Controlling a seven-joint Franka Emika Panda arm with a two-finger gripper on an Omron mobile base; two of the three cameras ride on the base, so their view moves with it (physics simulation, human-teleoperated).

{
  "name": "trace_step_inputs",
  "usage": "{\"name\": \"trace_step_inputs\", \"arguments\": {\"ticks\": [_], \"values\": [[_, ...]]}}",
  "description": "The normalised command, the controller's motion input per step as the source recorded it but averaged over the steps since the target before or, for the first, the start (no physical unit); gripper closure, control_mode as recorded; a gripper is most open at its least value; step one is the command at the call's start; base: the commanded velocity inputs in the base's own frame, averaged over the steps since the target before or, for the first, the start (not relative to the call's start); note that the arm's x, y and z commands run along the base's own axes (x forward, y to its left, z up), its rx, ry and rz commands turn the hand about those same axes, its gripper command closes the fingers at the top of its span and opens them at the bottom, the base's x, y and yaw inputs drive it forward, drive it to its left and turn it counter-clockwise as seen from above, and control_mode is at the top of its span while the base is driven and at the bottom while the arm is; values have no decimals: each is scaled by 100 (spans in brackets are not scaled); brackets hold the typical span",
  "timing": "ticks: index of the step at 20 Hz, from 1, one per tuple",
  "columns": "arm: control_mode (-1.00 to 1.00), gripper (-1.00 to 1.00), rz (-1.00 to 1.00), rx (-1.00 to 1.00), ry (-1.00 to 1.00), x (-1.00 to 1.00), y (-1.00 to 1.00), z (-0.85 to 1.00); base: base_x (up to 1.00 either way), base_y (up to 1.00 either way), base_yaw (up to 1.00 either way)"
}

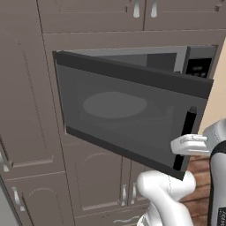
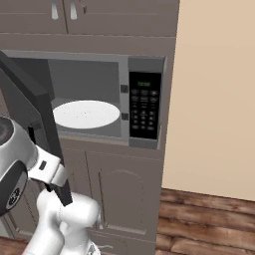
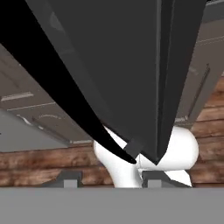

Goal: Place the sponge inside the microwave to prepare for sanitizing.

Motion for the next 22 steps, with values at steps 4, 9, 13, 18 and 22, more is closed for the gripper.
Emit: {"name": "trace_step_inputs", "arguments": {"ticks": [4, 9, 13, 18, 22], "values": [[-100, -100, 0, 4, -5, -61, -24, -9, 0, 0, 0], [-100, -100, 0, 20, -6, -47, -36, 1, 0, 0, 0], [-100, -100, 0, 18, 0, -11, -33, 2, 0, 0, 0], [-100, -100, -3, 32, 5, 25, -38, -1, 0, 0, 0], [-100, -100, 3, 32, 2, 12, -40, 0, 0, 0, 0]]}}
